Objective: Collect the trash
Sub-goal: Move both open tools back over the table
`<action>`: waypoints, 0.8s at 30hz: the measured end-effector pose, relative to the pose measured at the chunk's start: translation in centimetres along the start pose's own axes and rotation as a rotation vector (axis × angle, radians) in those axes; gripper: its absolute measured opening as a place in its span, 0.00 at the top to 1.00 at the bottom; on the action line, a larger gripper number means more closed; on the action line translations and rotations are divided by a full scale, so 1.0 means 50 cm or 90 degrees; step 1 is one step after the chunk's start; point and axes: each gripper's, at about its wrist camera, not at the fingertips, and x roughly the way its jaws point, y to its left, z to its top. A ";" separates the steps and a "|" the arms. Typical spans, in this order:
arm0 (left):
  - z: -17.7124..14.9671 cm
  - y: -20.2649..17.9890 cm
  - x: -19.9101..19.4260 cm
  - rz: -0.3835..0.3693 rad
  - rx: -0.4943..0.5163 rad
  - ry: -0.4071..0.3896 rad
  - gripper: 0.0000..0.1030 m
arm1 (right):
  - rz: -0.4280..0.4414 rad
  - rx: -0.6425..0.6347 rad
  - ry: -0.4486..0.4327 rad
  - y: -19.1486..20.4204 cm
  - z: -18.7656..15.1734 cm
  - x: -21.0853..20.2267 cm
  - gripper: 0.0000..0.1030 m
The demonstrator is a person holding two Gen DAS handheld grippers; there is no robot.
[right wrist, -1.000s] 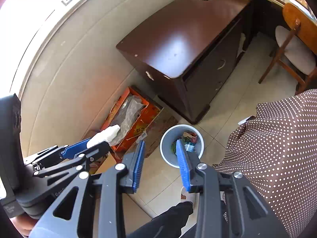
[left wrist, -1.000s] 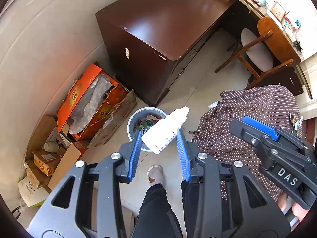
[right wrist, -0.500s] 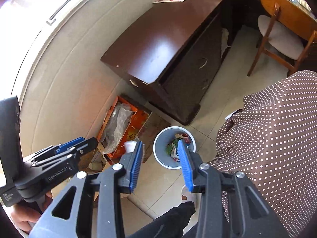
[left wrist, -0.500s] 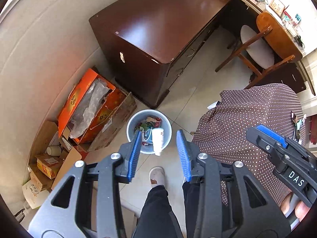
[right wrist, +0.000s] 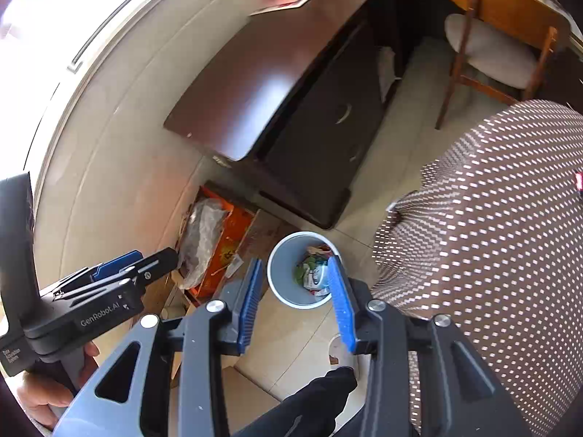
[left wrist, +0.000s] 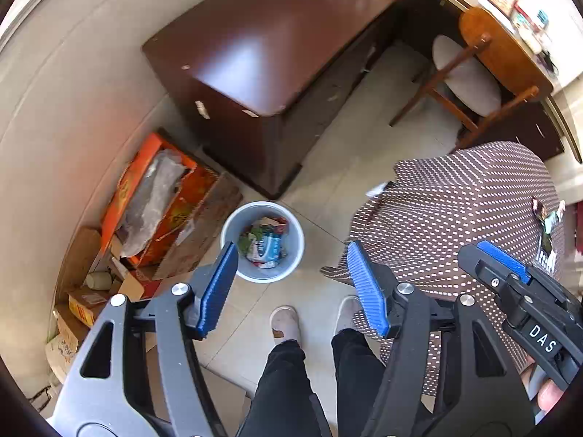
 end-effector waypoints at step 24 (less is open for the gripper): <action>-0.035 -0.712 0.085 -0.179 0.334 0.067 0.37 | -0.147 0.350 -0.119 -0.629 -0.122 -0.269 0.63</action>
